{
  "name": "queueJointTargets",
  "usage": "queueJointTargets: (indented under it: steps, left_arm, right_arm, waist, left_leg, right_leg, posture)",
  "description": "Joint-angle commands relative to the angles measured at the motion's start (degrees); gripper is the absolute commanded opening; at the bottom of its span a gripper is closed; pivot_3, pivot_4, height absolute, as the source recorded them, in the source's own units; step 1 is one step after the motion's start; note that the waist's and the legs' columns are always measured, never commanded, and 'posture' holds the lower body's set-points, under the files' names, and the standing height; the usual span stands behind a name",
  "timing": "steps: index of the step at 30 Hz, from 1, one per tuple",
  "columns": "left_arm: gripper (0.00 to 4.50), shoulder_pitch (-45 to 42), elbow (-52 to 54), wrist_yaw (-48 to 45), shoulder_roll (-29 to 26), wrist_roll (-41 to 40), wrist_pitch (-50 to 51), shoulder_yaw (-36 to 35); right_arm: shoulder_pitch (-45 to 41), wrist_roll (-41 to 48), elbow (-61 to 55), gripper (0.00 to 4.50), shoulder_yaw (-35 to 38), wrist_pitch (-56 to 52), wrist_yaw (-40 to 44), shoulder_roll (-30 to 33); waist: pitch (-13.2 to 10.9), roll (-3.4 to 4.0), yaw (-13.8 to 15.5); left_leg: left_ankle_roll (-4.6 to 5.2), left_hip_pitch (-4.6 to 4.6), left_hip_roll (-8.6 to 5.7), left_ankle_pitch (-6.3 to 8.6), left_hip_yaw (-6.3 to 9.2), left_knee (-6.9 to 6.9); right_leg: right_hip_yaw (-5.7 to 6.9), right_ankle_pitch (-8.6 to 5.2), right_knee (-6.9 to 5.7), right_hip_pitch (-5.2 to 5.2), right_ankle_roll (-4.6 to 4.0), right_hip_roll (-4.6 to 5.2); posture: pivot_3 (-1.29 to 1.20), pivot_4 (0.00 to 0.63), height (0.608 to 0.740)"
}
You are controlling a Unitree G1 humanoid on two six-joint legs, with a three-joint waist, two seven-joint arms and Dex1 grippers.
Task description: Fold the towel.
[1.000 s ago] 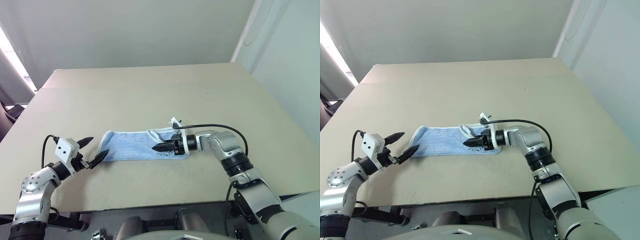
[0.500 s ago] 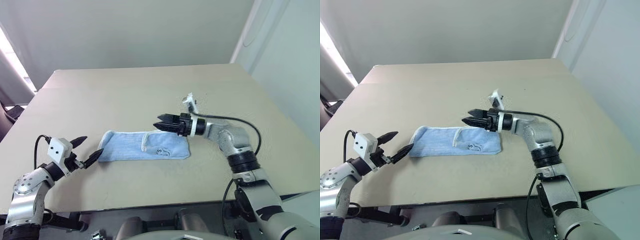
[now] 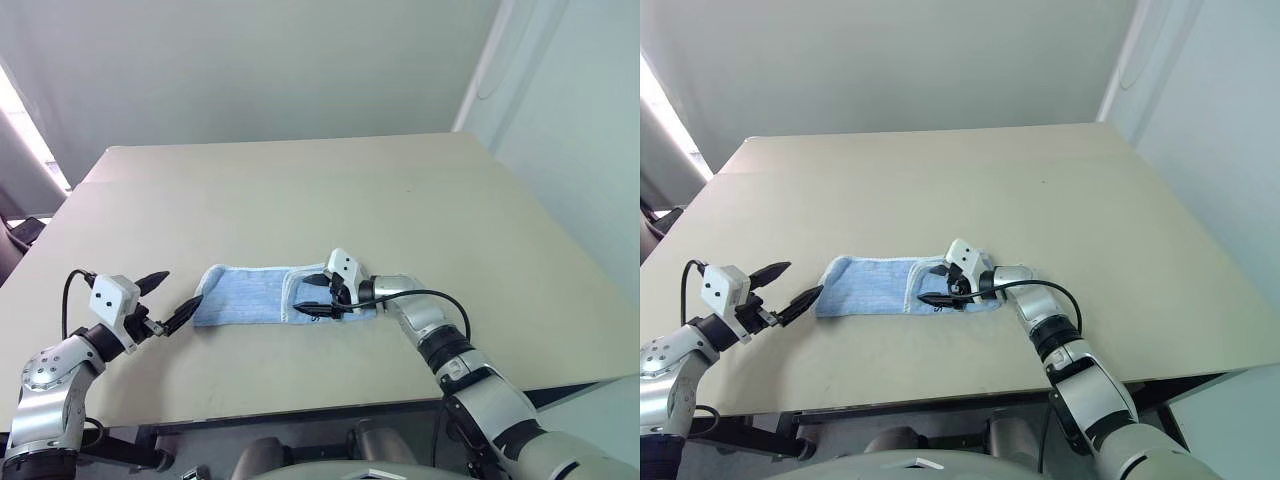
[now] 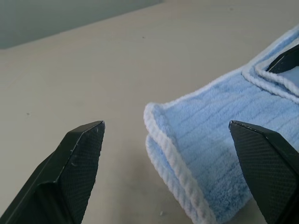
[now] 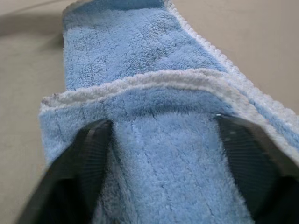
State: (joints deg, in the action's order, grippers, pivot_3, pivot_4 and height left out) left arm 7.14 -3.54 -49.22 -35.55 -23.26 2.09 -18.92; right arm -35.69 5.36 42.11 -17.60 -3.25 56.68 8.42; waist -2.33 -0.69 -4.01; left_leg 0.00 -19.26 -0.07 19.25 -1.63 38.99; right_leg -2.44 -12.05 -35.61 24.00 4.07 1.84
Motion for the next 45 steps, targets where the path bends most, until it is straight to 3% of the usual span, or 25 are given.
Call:
queueJointTargets:
  steps: [1,7,11,21,33,40,45]
  left_arm:
    - [4.5,1.2,2.9,0.8,-3.7,-1.0,8.9,-0.7]
    - [4.5,0.2,4.4,-0.1,-5.3,-10.4,21.2,-6.0]
    - [4.5,-1.5,2.0,1.4,-8.1,-10.4,30.3,-4.4]
    - [4.5,-11.6,-2.7,1.1,-6.1,-13.1,48.1,3.0]
    - [4.5,-17.8,-11.1,-2.9,-4.5,-9.9,51.5,9.9]
    - [2.41,-19.2,-10.0,-6.0,-5.2,-8.1,50.6,12.7]
    - [0.62,-19.3,-8.9,-7.4,-5.6,-9.3,51.3,11.8]
  right_arm:
    - [-1.2,2.6,-2.5,4.49,2.9,-4.9,2.6,1.0]
    - [-0.9,13.8,-19.3,4.49,10.1,-21.6,4.2,2.9]
    - [0.0,16.9,-26.0,4.49,12.3,-28.4,1.9,3.9]
    - [1.4,17.1,-26.5,4.49,14.1,-32.0,-4.4,3.9]
    - [2.2,16.4,-26.4,4.49,14.9,-32.1,-9.4,4.3]
    - [2.6,16.0,-25.7,4.5,14.5,-32.2,-11.4,4.1]
    - [2.6,15.5,-24.3,4.5,14.4,-31.4,-13.0,3.2]
  waist:
    - [0.0,-0.02,0.0]
    - [-0.1,0.09,0.1]
    - [-0.1,0.1,0.0]
    - [-0.1,0.1,0.0]
    - [-0.1,0.33,1.3]
    - [-0.1,0.34,1.5]
    - [-0.1,0.33,1.4]
  left_leg:
    - [0.01,0.0,0.0,-0.01,0.01,0.03]
    - [0.02,-0.26,0.0,-0.02,0.05,0.07]
    - [0.02,-0.27,0.0,-0.01,0.07,-0.06]
    - [0.02,-0.24,-0.04,-0.02,0.05,-0.03]
    - [0.01,-0.13,-0.18,-0.03,0.04,0.08]
    - [0.02,-0.22,-0.24,-0.02,0.04,0.02]
    - [0.02,-0.36,-0.29,0.0,0.04,-0.04]
  right_leg:
    - [-0.01,0.0,-0.08,0.03,0.0,-0.03]
    - [-0.02,0.03,-0.41,0.47,0.24,-0.07]
    - [0.0,0.02,-0.39,0.52,0.24,-0.07]
    - [0.03,-0.05,-0.38,0.48,0.14,-0.15]
    - [-0.01,-0.12,-0.36,0.3,0.11,-0.1]
    - [-0.02,-0.23,-0.31,0.34,0.31,-0.02]
    - [-0.05,-0.22,-0.13,0.4,0.35,0.22]
  posture:
    - [0.0,0.0,0.74]
    - [0.0,0.0,0.74]
    - [0.0,0.0,0.74]
    - [0.0,0.0,0.74]
    - [0.0,0.0,0.74]
    - [0.0,0.0,0.74]
    - [0.0,0.0,0.74]
